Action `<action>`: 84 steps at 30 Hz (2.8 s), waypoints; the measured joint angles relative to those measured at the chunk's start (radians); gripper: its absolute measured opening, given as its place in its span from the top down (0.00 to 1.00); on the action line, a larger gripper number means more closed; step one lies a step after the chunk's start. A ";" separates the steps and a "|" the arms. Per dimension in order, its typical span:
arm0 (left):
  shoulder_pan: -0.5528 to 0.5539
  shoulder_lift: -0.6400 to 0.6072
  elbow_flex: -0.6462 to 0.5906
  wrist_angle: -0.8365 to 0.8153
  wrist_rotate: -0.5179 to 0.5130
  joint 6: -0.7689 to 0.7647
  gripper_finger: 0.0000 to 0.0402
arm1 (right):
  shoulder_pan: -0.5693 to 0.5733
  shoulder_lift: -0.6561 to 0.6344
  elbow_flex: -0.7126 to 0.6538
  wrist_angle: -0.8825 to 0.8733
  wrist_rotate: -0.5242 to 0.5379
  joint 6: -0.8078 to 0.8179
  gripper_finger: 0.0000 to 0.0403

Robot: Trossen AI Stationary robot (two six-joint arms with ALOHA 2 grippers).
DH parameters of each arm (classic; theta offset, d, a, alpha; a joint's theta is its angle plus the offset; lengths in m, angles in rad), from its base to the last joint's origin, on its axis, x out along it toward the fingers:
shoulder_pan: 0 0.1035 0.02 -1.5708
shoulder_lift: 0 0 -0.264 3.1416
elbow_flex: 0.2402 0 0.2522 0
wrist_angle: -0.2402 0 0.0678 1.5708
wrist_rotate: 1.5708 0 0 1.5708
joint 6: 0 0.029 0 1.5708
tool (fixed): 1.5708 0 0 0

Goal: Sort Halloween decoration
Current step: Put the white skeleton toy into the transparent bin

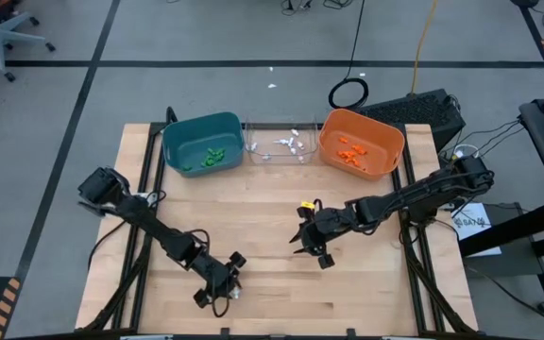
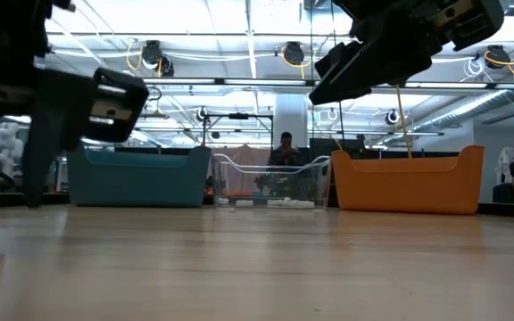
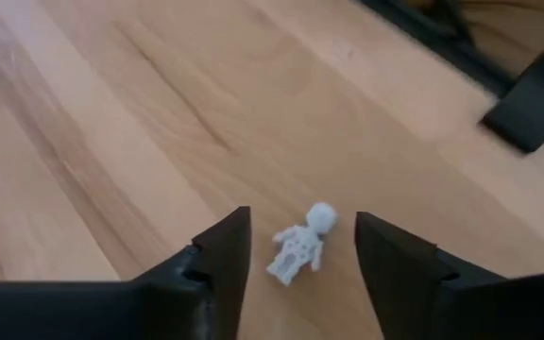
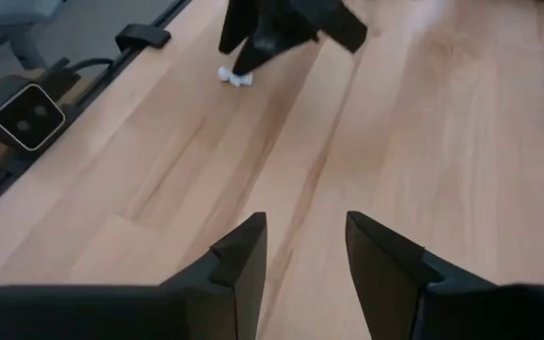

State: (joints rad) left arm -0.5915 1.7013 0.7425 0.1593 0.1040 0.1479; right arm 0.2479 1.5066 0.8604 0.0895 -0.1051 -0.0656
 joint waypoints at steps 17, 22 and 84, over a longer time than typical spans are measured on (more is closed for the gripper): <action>0.004 0.060 0.002 -0.023 -0.007 0.121 0.69 | 0.041 0.000 0.000 0.005 0.003 -0.006 0.68; 0.007 0.061 0.002 -0.027 -0.027 0.122 0.85 | 0.041 0.000 0.000 0.005 0.003 -0.007 0.68; 0.010 -0.296 -0.002 0.122 -0.978 1.173 0.97 | -0.004 0.000 0.000 0.026 0.156 -0.130 0.68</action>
State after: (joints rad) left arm -0.5819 1.4050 0.7410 0.2817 -0.8738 1.3204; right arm 0.2436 1.5066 0.8604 0.1158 0.0509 -0.1955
